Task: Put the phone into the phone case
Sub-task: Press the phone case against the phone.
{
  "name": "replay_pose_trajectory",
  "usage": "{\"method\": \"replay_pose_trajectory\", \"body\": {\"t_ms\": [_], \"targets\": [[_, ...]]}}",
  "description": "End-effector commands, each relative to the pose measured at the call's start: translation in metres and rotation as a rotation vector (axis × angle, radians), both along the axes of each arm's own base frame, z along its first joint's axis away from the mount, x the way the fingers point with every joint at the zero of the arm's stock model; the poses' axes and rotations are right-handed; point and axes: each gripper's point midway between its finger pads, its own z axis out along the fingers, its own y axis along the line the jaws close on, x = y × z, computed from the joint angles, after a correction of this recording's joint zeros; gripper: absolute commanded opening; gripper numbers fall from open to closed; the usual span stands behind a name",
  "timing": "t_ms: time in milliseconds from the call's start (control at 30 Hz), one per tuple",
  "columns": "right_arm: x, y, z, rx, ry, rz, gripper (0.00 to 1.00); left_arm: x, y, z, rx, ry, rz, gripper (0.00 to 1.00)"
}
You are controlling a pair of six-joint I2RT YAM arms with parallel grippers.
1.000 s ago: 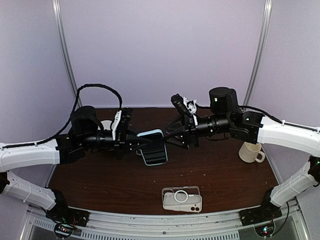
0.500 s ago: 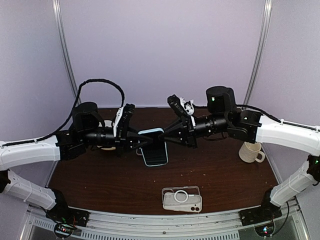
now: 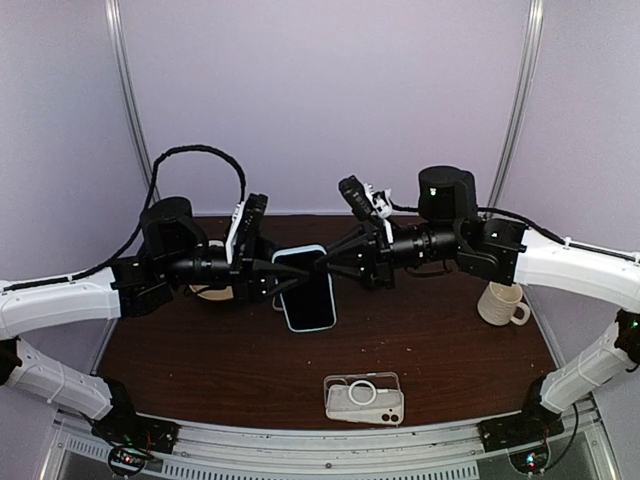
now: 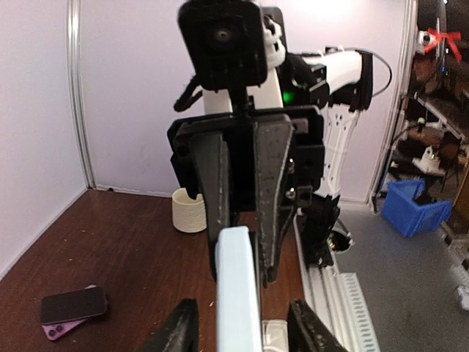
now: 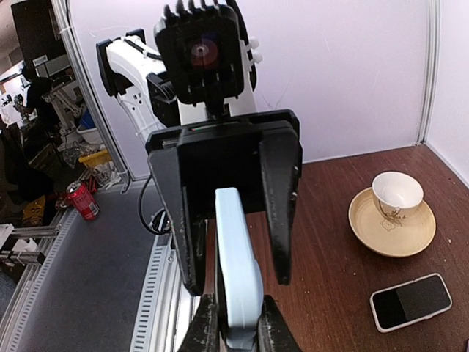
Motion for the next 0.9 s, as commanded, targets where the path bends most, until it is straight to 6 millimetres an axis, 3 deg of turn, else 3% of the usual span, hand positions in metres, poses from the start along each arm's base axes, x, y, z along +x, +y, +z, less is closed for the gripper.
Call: {"method": "replay_pose_trajectory", "body": {"t_ms": [0, 233, 300, 500, 600, 633, 733, 800, 867], "targets": [[-0.006, -0.014, 0.08, 0.244, -0.101, -0.009, 0.0, 0.008, -0.001, 0.028, -0.08, -0.067, 0.052, 0.48], [0.007, -0.027, 0.097, 0.328, -0.102, -0.068, 0.0, 0.015, 0.006, 0.017, -0.066, -0.062, 0.117, 0.53], [0.012, -0.029, 0.096, 0.32, -0.104, -0.082, 0.0, 0.013, 0.007, 0.019, -0.072, -0.066, 0.113, 0.45], [0.017, -0.029, 0.097, 0.319, -0.08, -0.075, 0.0, 0.008, 0.006, 0.022, -0.08, -0.056, 0.084, 0.04], [0.018, -0.026, 0.079, 0.269, -0.079, -0.067, 0.0, 0.005, 0.004, 0.028, -0.107, -0.051, 0.058, 0.0], [0.019, -0.025, 0.069, 0.244, -0.076, -0.064, 0.08, 0.006, 0.004, 0.033, -0.13, -0.05, 0.06, 0.0], [0.022, -0.021, 0.042, 0.173, -0.022, -0.057, 0.46, 0.008, 0.005, 0.051, -0.207, -0.052, 0.071, 0.0], [0.021, -0.02, 0.023, 0.125, 0.006, -0.048, 0.59, 0.007, 0.007, 0.065, -0.249, -0.054, 0.069, 0.0], [0.024, -0.022, -0.001, 0.089, 0.025, -0.075, 0.63, 0.005, 0.009, 0.077, -0.29, -0.049, 0.059, 0.0]]}}
